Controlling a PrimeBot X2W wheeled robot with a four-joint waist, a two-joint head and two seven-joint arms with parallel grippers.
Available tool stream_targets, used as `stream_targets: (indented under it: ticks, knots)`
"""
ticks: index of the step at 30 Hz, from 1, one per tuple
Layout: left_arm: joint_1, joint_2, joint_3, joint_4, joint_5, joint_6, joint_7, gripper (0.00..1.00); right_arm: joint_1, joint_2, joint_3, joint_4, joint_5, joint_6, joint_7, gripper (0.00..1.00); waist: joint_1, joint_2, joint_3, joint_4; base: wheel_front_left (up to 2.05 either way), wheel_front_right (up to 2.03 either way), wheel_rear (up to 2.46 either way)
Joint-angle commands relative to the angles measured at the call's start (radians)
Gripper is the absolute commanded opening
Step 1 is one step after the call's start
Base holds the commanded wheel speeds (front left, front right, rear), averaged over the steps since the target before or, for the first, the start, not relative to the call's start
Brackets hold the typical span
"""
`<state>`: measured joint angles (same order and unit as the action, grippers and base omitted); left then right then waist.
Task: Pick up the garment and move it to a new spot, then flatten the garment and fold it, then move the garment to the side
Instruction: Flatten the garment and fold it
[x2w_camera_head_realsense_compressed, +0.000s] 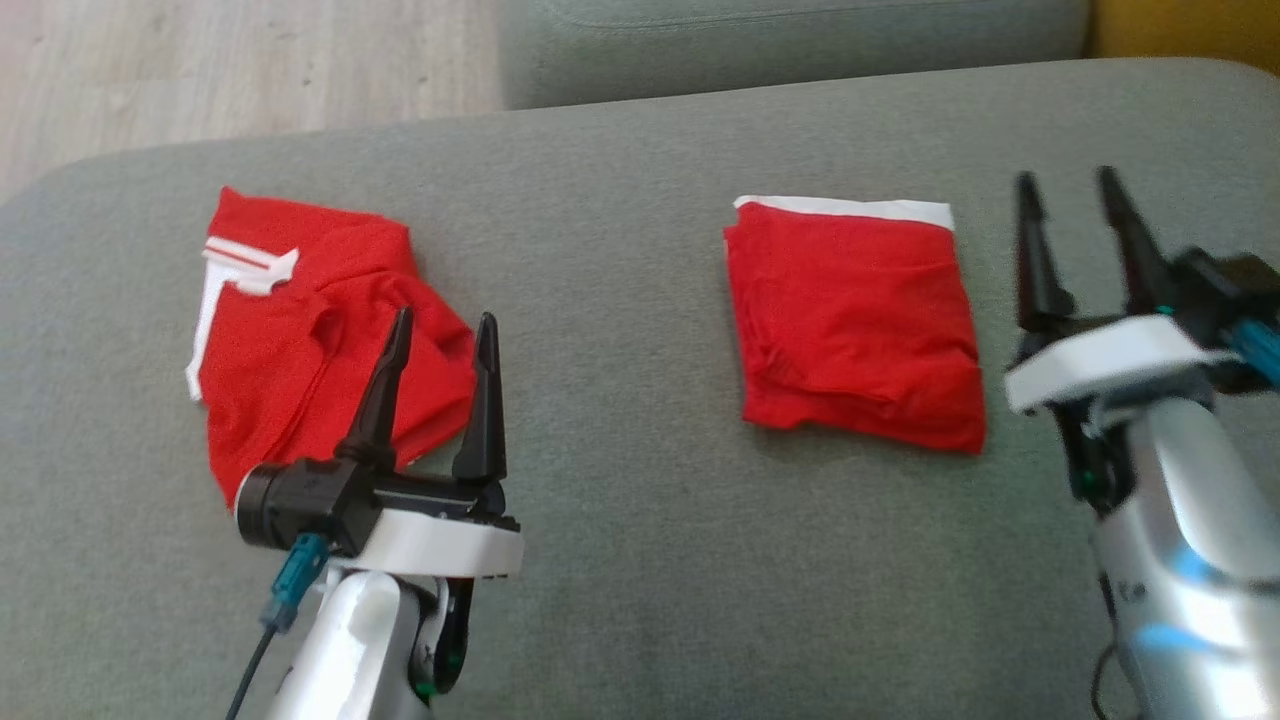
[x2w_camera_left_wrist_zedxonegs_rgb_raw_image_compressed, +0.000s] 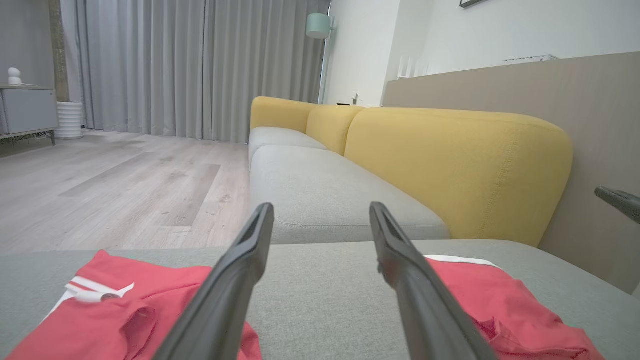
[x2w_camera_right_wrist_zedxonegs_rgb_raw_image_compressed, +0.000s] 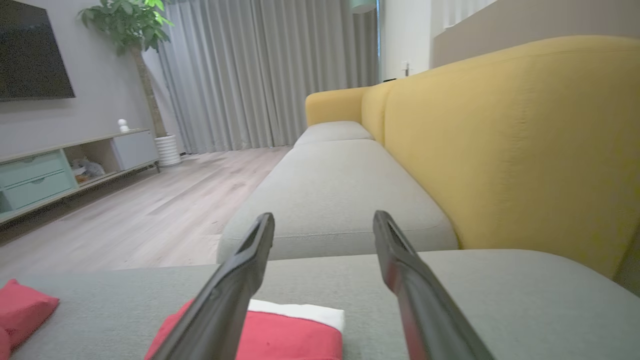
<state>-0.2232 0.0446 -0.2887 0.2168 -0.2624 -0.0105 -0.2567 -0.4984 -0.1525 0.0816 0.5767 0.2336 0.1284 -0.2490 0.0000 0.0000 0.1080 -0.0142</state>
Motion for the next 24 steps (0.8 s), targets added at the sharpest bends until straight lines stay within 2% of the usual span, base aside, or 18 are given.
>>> stream_targets:
  ticks: [1,9,17,18,20,24]
  knots:
    - [-0.038,0.007,0.036,-0.04,0.01,-0.006,-0.005,1.0,0.044,0.016,-0.02,-0.073,-0.031,0.002,-0.012,1.0,0.0,0.0,-0.006,-0.015,0.0,0.0,0.0]
    - [-0.01,0.006,0.022,-0.041,0.004,-0.009,-0.005,1.0,0.244,0.091,-0.141,-0.246,-0.103,0.002,-0.013,1.0,0.0,0.0,-0.008,-0.034,0.0,0.0,0.0]
    - [-0.001,0.006,0.011,-0.049,0.006,-0.011,-0.005,1.0,0.287,0.102,-0.141,-0.295,-0.078,0.002,-0.013,1.0,0.0,0.0,0.023,-0.035,0.0,0.0,0.0]
    - [-0.005,0.006,0.008,-0.05,0.007,-0.012,-0.005,1.0,0.281,0.102,-0.14,-0.298,-0.074,0.002,-0.013,0.98,0.0,0.0,0.032,-0.031,0.0,0.0,0.0]
    - [-0.016,0.006,0.004,-0.054,0.01,-0.015,-0.005,1.0,0.262,0.102,-0.139,-0.304,-0.077,0.002,-0.013,0.0,0.0,0.0,0.058,-0.02,0.0,0.0,0.0]
    - [-0.048,0.006,-0.007,-0.063,0.014,-0.018,-0.005,1.0,0.198,0.102,-0.129,-0.284,-0.1,0.002,-0.008,0.0,0.0,0.0,0.12,0.012,0.0,0.0,0.0]
